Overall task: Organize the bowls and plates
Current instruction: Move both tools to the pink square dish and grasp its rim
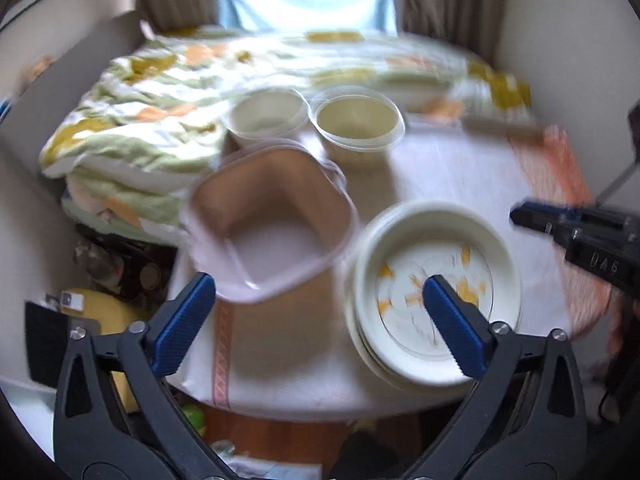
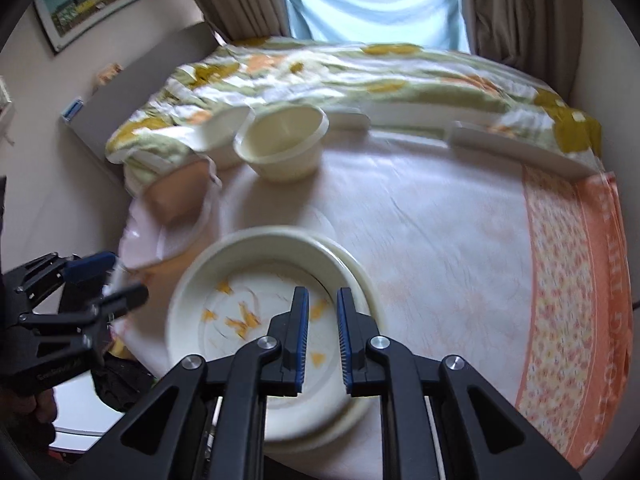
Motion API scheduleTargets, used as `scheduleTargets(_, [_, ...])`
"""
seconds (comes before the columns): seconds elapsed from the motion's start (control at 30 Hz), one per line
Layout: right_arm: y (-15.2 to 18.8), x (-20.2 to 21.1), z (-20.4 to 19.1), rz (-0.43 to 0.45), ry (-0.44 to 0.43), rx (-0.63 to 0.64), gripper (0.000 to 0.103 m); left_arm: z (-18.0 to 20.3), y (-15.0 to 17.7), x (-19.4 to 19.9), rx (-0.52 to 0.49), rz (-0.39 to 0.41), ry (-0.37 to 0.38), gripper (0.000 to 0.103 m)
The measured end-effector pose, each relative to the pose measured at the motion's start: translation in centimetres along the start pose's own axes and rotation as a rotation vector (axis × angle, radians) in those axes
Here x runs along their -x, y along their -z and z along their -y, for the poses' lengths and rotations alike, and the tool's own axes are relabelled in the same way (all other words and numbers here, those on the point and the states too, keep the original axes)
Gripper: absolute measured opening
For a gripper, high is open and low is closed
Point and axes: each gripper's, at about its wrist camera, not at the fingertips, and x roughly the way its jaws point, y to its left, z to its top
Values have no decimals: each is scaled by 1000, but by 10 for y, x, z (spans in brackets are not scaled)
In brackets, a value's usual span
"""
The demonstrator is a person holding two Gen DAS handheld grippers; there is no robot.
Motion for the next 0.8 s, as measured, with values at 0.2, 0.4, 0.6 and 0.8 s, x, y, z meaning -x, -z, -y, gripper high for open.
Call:
scheduleTargets(0.2, [-35,-2,-37,35,-83,82,103,-65,-4,20,184,46,39,103])
scheduleTargets(0.4, [-66,-38,-70,-56,-71,157,103,-114,8,-14,431,-2,102,102])
scheduleTargets(0.6, [-77,-103,-88,-194,-45,191,103,-122,12,-61,517,-71,119,95])
scheduleTargets(0.8, [-80,-150,-89,-268,-112,171,70,-126,9,-103,550,-134,121,79])
